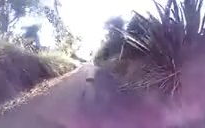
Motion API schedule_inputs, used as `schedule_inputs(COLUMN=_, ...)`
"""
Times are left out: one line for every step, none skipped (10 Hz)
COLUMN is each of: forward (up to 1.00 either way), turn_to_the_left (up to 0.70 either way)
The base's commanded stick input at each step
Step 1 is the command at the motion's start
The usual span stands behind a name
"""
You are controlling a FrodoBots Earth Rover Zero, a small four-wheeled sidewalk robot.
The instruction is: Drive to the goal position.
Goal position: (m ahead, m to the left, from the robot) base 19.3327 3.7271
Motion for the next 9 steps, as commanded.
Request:
schedule_inputs(forward=1.00, turn_to_the_left=0.00)
schedule_inputs(forward=1.00, turn_to_the_left=0.00)
schedule_inputs(forward=1.00, turn_to_the_left=0.00)
schedule_inputs(forward=1.00, turn_to_the_left=0.00)
schedule_inputs(forward=1.00, turn_to_the_left=0.00)
schedule_inputs(forward=1.00, turn_to_the_left=0.00)
schedule_inputs(forward=1.00, turn_to_the_left=0.00)
schedule_inputs(forward=1.00, turn_to_the_left=0.00)
schedule_inputs(forward=1.00, turn_to_the_left=0.38)
